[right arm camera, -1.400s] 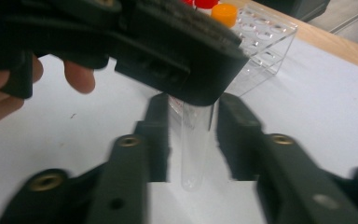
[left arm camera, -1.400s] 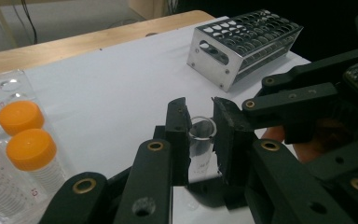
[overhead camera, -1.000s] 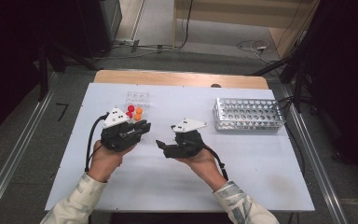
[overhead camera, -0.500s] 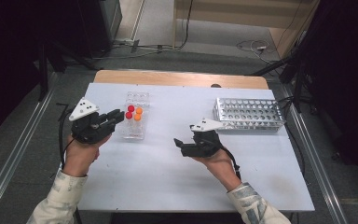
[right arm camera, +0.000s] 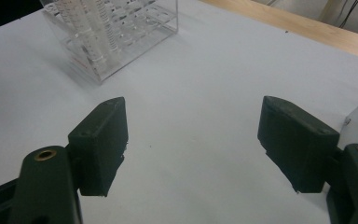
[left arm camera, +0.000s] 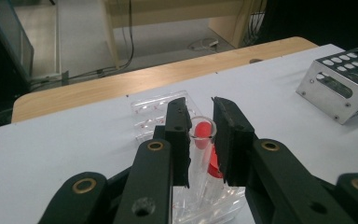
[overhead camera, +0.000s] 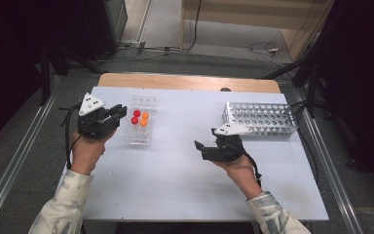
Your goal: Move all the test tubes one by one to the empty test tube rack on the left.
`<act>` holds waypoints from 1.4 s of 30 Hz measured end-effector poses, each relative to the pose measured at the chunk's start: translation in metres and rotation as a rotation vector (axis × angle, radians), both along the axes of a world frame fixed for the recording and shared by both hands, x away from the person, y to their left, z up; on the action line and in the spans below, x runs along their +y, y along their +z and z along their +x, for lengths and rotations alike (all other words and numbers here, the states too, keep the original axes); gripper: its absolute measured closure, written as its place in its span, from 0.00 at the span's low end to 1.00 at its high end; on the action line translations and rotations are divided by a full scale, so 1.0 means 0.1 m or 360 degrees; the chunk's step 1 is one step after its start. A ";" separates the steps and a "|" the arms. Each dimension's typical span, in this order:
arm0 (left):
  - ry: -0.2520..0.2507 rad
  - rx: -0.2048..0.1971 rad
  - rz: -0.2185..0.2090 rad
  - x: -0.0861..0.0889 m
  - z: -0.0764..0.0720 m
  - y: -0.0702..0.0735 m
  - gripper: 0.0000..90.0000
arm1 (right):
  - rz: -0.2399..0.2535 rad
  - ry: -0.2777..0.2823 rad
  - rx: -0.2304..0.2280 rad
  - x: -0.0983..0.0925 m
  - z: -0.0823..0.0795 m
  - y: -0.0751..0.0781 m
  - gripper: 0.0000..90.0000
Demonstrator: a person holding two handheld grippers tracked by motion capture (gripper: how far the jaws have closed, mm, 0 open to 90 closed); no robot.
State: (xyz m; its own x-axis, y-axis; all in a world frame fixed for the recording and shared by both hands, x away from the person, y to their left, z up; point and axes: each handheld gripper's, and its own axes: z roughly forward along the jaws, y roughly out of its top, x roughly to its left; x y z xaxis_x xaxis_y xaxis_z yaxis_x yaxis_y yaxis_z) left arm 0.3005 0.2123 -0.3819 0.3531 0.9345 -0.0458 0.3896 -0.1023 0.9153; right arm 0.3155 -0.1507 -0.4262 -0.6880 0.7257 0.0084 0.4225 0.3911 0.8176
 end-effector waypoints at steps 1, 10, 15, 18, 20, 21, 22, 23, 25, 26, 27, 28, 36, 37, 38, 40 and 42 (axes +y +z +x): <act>0.0000 0.0002 0.0009 -0.01 0.01 -0.01 0.85 | 0.0002 -0.0003 0.0001 -0.01 0.00 0.00 0.26; 0.0019 0.0045 0.0019 0.00 0.07 -0.13 0.85 | 0.0006 -0.0021 -0.0008 -0.02 0.00 0.01 0.26; 0.0011 0.0064 0.0024 -0.01 0.09 -0.16 0.85 | 0.0002 -0.0020 -0.0007 -0.02 0.00 0.01 0.26; 0.0004 0.0083 0.0033 -0.03 0.10 -0.20 0.85 | 0.0002 -0.0019 -0.0007 -0.02 0.00 0.01 0.26; 0.0003 0.0100 0.0037 -0.04 0.11 -0.24 0.84 | 0.0000 -0.0019 -0.0006 -0.02 0.00 0.01 0.26; 0.0003 0.0106 0.0040 -0.05 0.11 -0.25 0.84 | 0.0001 -0.0018 -0.0007 -0.02 0.00 0.01 0.26; 0.0002 0.0109 0.0041 -0.05 0.11 -0.25 0.84 | 0.0000 -0.0019 -0.0008 -0.02 0.00 0.01 0.26; 0.0001 0.0109 0.0037 -0.05 0.11 -0.25 0.84 | -0.0003 -0.0017 -0.0010 -0.02 0.00 0.00 0.26; -0.0001 0.0107 0.0024 -0.04 0.11 -0.25 0.83 | -0.0003 -0.0017 -0.0008 -0.03 0.00 0.00 0.26; -0.0001 0.0104 0.0019 -0.04 0.11 -0.25 0.82 | -0.0003 -0.0017 -0.0008 -0.03 0.00 0.00 0.26; -0.0003 0.0106 0.0011 -0.04 0.10 -0.24 0.82 | -0.0005 -0.0016 -0.0008 -0.03 0.01 0.00 0.26; -0.0006 0.0107 0.0008 -0.03 0.10 -0.24 0.79 | -0.0005 -0.0016 -0.0009 -0.03 0.01 0.00 0.26; -0.0002 0.0121 -0.0081 0.04 0.06 -0.23 0.74 | 0.0005 -0.0035 -0.0015 -0.08 0.00 0.01 0.26; -0.0005 0.0125 -0.0091 0.05 0.05 -0.23 0.72 | 0.0006 -0.0042 -0.0014 -0.09 0.00 0.01 0.26; -0.0013 0.0136 -0.0109 0.06 0.04 -0.23 0.70 | 0.0005 -0.0043 -0.0015 -0.11 0.01 0.00 0.26; -0.0016 0.0148 -0.0139 0.08 0.00 -0.24 0.64 | 0.0003 -0.0054 -0.0015 -0.15 0.00 -0.01 0.26; -0.0018 0.0162 -0.0168 0.10 -0.04 -0.26 0.57 | 0.0003 -0.0069 -0.0009 -0.20 -0.01 -0.02 0.26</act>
